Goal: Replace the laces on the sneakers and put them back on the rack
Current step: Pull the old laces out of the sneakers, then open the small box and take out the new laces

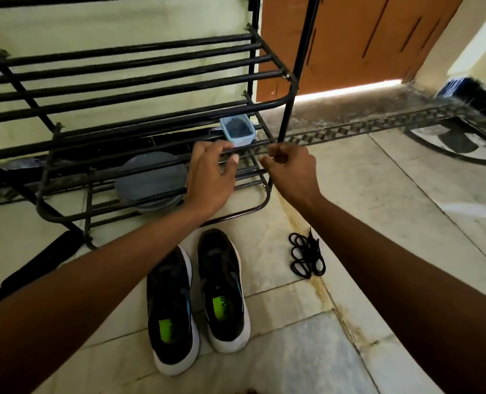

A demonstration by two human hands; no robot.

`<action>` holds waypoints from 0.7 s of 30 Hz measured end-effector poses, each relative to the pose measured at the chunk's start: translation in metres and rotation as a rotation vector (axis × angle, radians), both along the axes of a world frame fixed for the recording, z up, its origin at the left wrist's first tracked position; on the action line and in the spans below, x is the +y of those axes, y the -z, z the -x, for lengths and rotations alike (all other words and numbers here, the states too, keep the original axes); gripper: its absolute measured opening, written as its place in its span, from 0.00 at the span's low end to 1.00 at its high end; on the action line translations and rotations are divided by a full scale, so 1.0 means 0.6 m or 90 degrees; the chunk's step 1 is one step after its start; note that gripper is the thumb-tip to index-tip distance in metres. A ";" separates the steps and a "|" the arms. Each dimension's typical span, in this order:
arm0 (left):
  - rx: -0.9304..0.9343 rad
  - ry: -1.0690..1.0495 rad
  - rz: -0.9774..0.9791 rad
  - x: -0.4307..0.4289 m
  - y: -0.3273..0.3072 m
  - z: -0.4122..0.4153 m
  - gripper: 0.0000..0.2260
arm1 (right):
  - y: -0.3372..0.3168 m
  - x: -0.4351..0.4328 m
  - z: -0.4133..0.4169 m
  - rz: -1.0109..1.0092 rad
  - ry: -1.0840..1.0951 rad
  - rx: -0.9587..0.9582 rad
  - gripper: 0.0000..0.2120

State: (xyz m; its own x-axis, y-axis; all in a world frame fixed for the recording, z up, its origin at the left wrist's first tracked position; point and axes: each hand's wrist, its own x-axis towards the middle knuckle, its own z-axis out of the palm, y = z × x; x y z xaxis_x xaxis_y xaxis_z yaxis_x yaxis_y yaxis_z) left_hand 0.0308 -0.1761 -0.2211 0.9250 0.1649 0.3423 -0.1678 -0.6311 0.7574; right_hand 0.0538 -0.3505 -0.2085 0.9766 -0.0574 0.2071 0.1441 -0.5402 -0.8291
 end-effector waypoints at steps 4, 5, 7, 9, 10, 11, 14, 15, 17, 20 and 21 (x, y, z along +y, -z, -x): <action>0.031 -0.004 -0.053 0.005 -0.010 -0.065 0.16 | -0.009 0.029 -0.076 0.076 -0.002 -0.026 0.13; 0.041 -0.020 -0.057 0.004 -0.012 -0.081 0.16 | -0.009 0.036 -0.096 0.099 0.013 -0.033 0.14; 0.069 -0.047 -0.030 -0.001 -0.015 -0.103 0.15 | -0.006 0.046 -0.133 0.123 0.022 -0.015 0.17; 0.092 -0.059 0.003 -0.006 -0.010 -0.119 0.15 | 0.000 0.055 -0.159 0.133 -0.002 0.018 0.17; 0.101 -0.064 0.019 -0.009 -0.007 -0.126 0.14 | 0.005 0.060 -0.168 0.147 -0.025 0.028 0.17; 0.107 -0.069 0.033 -0.012 -0.006 -0.131 0.13 | 0.010 0.063 -0.174 0.166 -0.044 0.037 0.17; 0.095 -0.092 0.070 -0.014 -0.002 -0.141 0.10 | 0.017 0.073 -0.175 0.162 -0.059 0.044 0.14; 0.092 -0.105 0.086 -0.010 -0.001 -0.140 0.09 | 0.019 0.076 -0.172 0.139 -0.055 0.045 0.13; 0.081 -0.122 0.149 -0.003 0.003 -0.138 0.09 | 0.018 0.075 -0.158 0.067 -0.040 0.042 0.10; 0.060 -0.101 0.291 0.014 0.003 -0.108 0.10 | 0.013 0.068 -0.123 -0.076 -0.026 0.034 0.06; 0.054 -0.083 0.334 0.018 -0.002 -0.089 0.09 | 0.011 0.067 -0.110 -0.122 -0.026 0.037 0.06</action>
